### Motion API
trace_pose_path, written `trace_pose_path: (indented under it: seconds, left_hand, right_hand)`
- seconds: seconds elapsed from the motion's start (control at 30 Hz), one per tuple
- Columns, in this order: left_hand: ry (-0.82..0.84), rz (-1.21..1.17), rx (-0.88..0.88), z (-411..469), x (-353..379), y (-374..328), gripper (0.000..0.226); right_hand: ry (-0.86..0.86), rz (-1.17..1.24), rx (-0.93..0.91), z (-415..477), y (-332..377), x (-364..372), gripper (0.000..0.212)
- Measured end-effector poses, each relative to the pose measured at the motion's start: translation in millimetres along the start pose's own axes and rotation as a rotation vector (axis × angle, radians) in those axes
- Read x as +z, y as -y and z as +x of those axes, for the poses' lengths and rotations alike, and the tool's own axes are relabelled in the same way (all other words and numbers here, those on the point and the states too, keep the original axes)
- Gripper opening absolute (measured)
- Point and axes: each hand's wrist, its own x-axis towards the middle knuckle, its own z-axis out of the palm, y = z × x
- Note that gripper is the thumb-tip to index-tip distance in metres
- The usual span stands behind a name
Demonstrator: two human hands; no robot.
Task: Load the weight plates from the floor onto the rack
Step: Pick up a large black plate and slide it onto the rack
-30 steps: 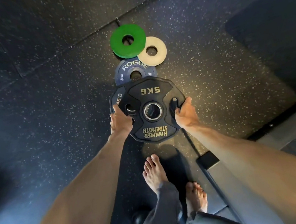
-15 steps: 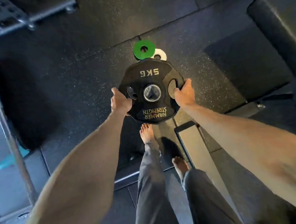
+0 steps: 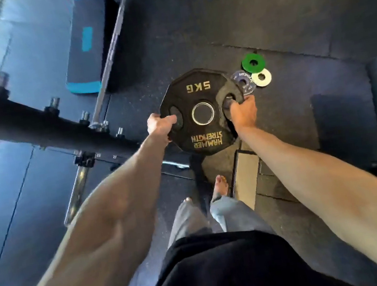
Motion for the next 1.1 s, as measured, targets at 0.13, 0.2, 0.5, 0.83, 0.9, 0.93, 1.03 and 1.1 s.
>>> trace_pose_path:
  seconds: [0.13, 0.2, 0.5, 0.83, 0.9, 0.93, 1.03, 1.1]
  left_hand:
    - [-0.172, -0.229, -0.079, -31, -73, 56, 0.051]
    - [-0.254, -0.319, -0.096, -46, -109, 87, 0.050]
    - [-0.656, -0.668, -0.084, -135, -271, 201, 0.038]
    - [-1.024, -0.957, 0.098, -235, -463, 282, 0.020]
    - [-1.055, -0.975, 0.124, -250, -502, 285, 0.017]
    - [-1.059, -0.986, 0.140, -258, -520, 283, 0.016]
    - [-1.058, -1.052, 0.226, -280, -576, 276, 0.013]
    - [-1.049, -1.106, 0.291, -287, -612, 268, 0.014]
  right_hand:
    - [0.125, -0.084, -0.113, -69, 2, 35, 0.031]
    - [0.196, -0.090, -0.183, -107, 1, 55, 0.026]
    - [0.384, -0.130, -0.399, -305, -3, 144, 0.039]
    - [0.639, 0.025, -0.657, -537, 4, 212, 0.039]
    - [0.677, 0.059, -0.704, -574, 17, 224, 0.035]
    - [0.705, 0.084, -0.716, -591, 25, 230, 0.031]
    - [0.756, 0.137, -0.773, -642, 51, 250, 0.023]
    - [0.786, 0.173, -0.809, -668, 69, 267, 0.023]
